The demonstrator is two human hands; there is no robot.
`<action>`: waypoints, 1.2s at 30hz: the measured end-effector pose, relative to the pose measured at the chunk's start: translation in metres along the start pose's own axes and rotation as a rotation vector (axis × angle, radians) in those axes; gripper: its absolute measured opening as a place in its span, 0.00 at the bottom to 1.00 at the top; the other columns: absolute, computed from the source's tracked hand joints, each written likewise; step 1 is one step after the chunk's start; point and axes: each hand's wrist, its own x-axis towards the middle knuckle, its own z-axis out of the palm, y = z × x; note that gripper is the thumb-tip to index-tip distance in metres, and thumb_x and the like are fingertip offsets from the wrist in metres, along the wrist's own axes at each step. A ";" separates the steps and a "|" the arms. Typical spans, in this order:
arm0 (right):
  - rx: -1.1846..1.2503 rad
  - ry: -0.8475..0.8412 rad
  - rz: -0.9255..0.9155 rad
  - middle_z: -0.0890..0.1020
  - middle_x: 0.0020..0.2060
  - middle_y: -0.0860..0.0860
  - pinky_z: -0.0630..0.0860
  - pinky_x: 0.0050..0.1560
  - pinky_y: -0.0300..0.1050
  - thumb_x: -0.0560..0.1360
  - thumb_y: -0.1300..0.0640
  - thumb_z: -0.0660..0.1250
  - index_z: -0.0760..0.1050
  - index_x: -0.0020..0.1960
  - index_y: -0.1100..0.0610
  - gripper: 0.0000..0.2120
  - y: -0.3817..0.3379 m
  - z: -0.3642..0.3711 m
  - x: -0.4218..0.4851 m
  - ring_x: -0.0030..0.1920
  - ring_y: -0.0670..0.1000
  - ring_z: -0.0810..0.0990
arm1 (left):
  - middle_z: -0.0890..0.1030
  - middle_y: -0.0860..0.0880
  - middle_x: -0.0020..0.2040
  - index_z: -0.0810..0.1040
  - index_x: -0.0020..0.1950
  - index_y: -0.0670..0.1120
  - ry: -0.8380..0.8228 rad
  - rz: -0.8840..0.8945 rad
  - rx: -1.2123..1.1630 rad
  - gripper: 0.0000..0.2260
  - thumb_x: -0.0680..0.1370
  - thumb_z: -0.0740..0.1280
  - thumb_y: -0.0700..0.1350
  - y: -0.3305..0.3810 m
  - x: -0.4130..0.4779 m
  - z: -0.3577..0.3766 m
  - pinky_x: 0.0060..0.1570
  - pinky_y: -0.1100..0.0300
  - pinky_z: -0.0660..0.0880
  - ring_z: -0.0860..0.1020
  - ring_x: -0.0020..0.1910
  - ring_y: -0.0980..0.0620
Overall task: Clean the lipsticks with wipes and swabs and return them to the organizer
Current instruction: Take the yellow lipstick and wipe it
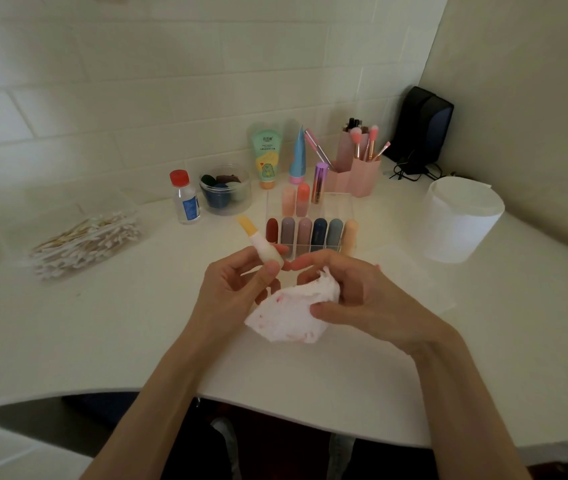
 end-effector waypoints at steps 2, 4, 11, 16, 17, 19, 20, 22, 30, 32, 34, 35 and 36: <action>0.058 0.048 -0.004 0.82 0.57 0.52 0.81 0.49 0.46 0.77 0.68 0.71 0.76 0.66 0.57 0.19 -0.002 0.001 0.001 0.57 0.54 0.82 | 0.87 0.49 0.52 0.83 0.60 0.45 -0.003 -0.022 -0.034 0.11 0.77 0.71 0.42 -0.002 0.000 0.001 0.46 0.58 0.82 0.85 0.48 0.50; 0.048 0.157 0.020 0.85 0.53 0.52 0.79 0.40 0.42 0.76 0.63 0.74 0.78 0.62 0.56 0.15 -0.003 0.002 0.002 0.48 0.55 0.84 | 0.86 0.48 0.54 0.83 0.61 0.45 -0.014 -0.004 -0.001 0.12 0.78 0.71 0.38 -0.003 0.000 0.000 0.52 0.55 0.82 0.85 0.54 0.49; 0.047 0.213 0.018 0.87 0.44 0.54 0.80 0.37 0.38 0.73 0.52 0.72 0.83 0.53 0.56 0.11 -0.003 0.005 0.002 0.38 0.51 0.85 | 0.86 0.52 0.54 0.83 0.61 0.48 -0.050 0.009 0.041 0.13 0.79 0.70 0.36 -0.006 0.000 -0.002 0.51 0.54 0.81 0.85 0.54 0.51; 0.051 0.139 0.028 0.84 0.43 0.47 0.75 0.33 0.36 0.76 0.54 0.69 0.78 0.61 0.58 0.15 -0.004 0.007 0.004 0.39 0.45 0.82 | 0.86 0.58 0.53 0.83 0.60 0.53 -0.121 -0.052 0.056 0.15 0.77 0.73 0.57 -0.005 0.003 0.002 0.56 0.62 0.79 0.83 0.56 0.57; 0.066 0.138 0.034 0.83 0.43 0.50 0.74 0.32 0.37 0.77 0.54 0.68 0.76 0.62 0.59 0.15 -0.004 0.008 0.004 0.39 0.46 0.80 | 0.86 0.55 0.55 0.82 0.62 0.52 -0.154 -0.082 0.013 0.12 0.81 0.68 0.53 -0.007 0.004 0.002 0.59 0.57 0.79 0.83 0.58 0.55; 0.092 0.155 0.055 0.81 0.43 0.53 0.72 0.32 0.38 0.80 0.52 0.66 0.74 0.63 0.59 0.16 -0.004 0.009 0.003 0.39 0.46 0.79 | 0.85 0.55 0.57 0.81 0.64 0.51 -0.174 -0.039 0.031 0.12 0.84 0.64 0.42 -0.008 0.004 0.001 0.57 0.58 0.79 0.83 0.58 0.53; 0.086 0.172 0.059 0.81 0.43 0.51 0.73 0.32 0.38 0.81 0.51 0.65 0.74 0.62 0.59 0.15 -0.003 0.009 0.004 0.39 0.45 0.79 | 0.85 0.57 0.56 0.81 0.64 0.51 -0.154 0.000 0.064 0.13 0.82 0.67 0.39 -0.007 0.004 0.001 0.54 0.62 0.79 0.83 0.57 0.56; 0.030 0.237 0.026 0.83 0.45 0.51 0.78 0.37 0.43 0.82 0.52 0.65 0.75 0.60 0.57 0.11 -0.001 0.011 0.009 0.42 0.50 0.82 | 0.86 0.55 0.56 0.80 0.64 0.48 -0.126 0.052 0.096 0.17 0.78 0.71 0.34 -0.009 0.004 -0.001 0.50 0.62 0.81 0.84 0.55 0.53; 0.160 0.534 -0.126 0.84 0.54 0.49 0.85 0.49 0.52 0.75 0.59 0.74 0.76 0.63 0.56 0.17 0.002 0.021 0.020 0.53 0.53 0.86 | 0.87 0.45 0.51 0.79 0.53 0.39 -0.068 0.005 -0.020 0.07 0.77 0.70 0.31 -0.014 0.005 -0.002 0.42 0.58 0.81 0.85 0.44 0.49; 0.129 0.571 -0.141 0.83 0.56 0.52 0.85 0.50 0.58 0.75 0.58 0.75 0.75 0.63 0.55 0.19 0.004 0.023 0.022 0.53 0.56 0.86 | 0.87 0.45 0.51 0.79 0.54 0.38 -0.079 0.012 -0.015 0.06 0.78 0.69 0.31 -0.014 0.004 -0.002 0.42 0.60 0.81 0.86 0.45 0.49; 0.134 0.582 -0.121 0.83 0.59 0.53 0.85 0.49 0.59 0.75 0.57 0.76 0.73 0.64 0.51 0.20 0.005 0.026 0.024 0.52 0.57 0.87 | 0.87 0.44 0.51 0.79 0.54 0.37 -0.093 0.020 -0.010 0.05 0.79 0.69 0.32 -0.013 0.004 -0.001 0.42 0.60 0.81 0.86 0.45 0.48; 0.109 0.592 -0.116 0.83 0.59 0.53 0.85 0.47 0.57 0.75 0.56 0.76 0.74 0.63 0.50 0.19 0.006 0.028 0.025 0.51 0.56 0.87 | 0.87 0.44 0.50 0.78 0.54 0.37 -0.098 0.019 -0.022 0.05 0.79 0.68 0.32 -0.013 0.004 -0.001 0.40 0.59 0.81 0.85 0.43 0.46; 0.051 0.607 -0.129 0.84 0.57 0.51 0.85 0.46 0.53 0.76 0.56 0.76 0.75 0.62 0.50 0.17 0.007 0.029 0.025 0.51 0.53 0.87 | 0.87 0.43 0.49 0.78 0.54 0.35 -0.103 0.014 -0.044 0.05 0.79 0.68 0.32 -0.012 0.003 0.000 0.38 0.59 0.80 0.83 0.40 0.45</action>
